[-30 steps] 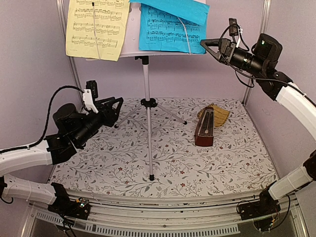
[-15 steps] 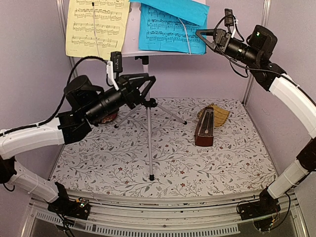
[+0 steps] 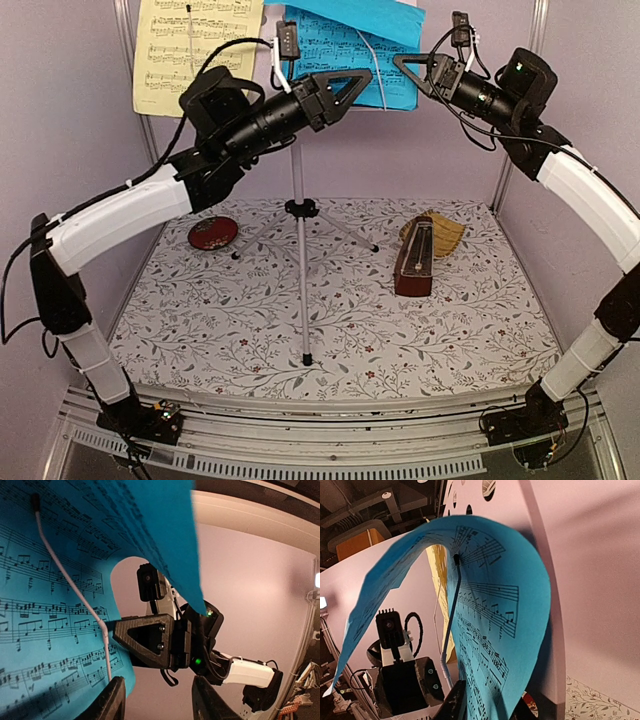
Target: Pack up the instrument practice props
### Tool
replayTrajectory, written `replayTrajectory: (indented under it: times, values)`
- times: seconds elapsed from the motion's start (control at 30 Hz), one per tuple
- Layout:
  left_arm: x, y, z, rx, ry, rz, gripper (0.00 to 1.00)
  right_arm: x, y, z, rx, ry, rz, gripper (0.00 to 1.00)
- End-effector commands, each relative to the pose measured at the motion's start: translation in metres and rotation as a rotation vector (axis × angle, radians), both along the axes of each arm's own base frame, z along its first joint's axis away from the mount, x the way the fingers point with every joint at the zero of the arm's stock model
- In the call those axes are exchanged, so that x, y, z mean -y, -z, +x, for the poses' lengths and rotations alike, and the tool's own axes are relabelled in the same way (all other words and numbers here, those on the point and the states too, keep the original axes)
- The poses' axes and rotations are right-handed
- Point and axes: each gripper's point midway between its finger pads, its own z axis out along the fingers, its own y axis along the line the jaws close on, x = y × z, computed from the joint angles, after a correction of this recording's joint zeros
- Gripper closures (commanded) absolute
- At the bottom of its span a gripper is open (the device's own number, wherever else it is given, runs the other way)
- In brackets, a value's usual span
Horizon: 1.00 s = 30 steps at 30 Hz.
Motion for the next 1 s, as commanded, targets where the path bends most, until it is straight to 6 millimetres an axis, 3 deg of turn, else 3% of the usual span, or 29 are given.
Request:
replayTrajectory:
  times: [0.0, 0.23, 0.47, 0.5, 0.57, 0.97]
  values:
    - [0.016, -0.003, 0.023, -0.061, 0.064, 0.013, 0.53, -0.001, -0.006, -0.006, 0.031, -0.014, 0.021, 0.84]
    - [0.019, -0.009, 0.051, -0.075, 0.05, -0.028, 0.53, 0.001, -0.005, -0.007, 0.036, 0.001, 0.023, 0.96]
    - [0.015, -0.027, 0.058, -0.048, 0.042, -0.063, 0.53, 0.0, -0.003, -0.006, 0.037, 0.0, 0.021, 0.97]
    - [0.022, -0.016, 0.067, -0.064, 0.04, -0.052, 0.53, 0.0, -0.003, -0.006, 0.037, 0.0, 0.021, 0.97]
    - [0.024, -0.013, 0.072, -0.068, 0.037, -0.053, 0.54, 0.0, -0.003, -0.006, 0.035, -0.002, 0.021, 0.97]
    - [0.026, -0.031, 0.082, -0.02, 0.024, -0.109, 0.61, 0.002, -0.008, -0.011, 0.056, -0.004, 0.025, 0.97]
